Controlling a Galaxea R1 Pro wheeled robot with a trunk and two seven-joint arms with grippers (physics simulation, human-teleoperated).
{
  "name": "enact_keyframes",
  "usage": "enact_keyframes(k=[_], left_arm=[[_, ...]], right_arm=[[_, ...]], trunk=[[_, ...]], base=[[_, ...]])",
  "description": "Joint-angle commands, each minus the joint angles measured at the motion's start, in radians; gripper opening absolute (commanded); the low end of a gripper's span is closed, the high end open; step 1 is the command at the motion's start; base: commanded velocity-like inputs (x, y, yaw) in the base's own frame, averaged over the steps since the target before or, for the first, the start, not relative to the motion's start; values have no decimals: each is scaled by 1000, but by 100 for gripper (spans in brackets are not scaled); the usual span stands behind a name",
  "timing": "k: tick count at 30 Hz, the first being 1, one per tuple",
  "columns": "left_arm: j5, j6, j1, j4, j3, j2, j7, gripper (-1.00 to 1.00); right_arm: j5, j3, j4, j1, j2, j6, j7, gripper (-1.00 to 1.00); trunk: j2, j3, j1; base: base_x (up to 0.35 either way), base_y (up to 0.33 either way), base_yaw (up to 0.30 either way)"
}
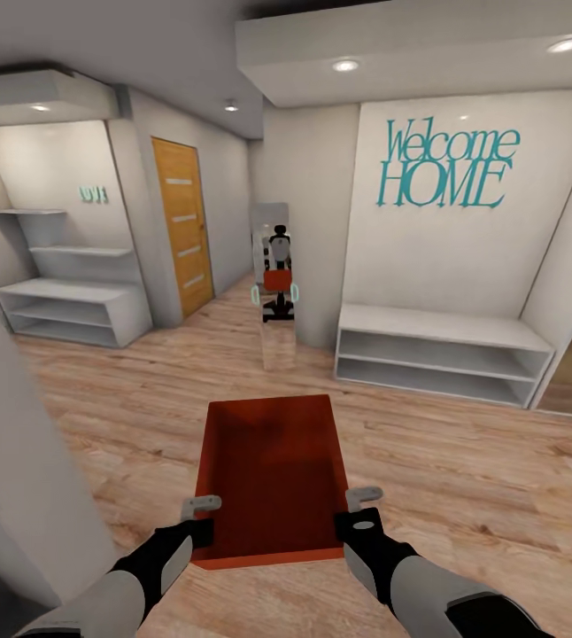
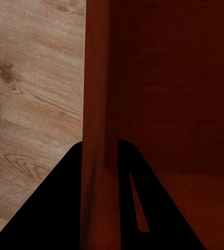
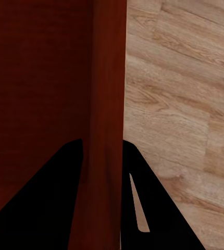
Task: Move the two storage containers from the living room to the garage. In the garage, place one container on the floor and stack the other container on top of it (either order is fine).
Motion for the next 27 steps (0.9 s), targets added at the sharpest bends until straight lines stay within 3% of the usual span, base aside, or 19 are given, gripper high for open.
enact_keyframes(k=[1,27], left_arm=[[12,6,-1,-20,12,50,8,-100],[12,6,-1,-20,12,50,8,-100]], right_arm=[[-5,-10,4,-1,0,3,-11,-100],[-5,-10,5,-1,0,3,-11,-100]], trunk=[[-2,-2,1],[-2,-2,1]], base=[[321,0,0],[321,0,0]])
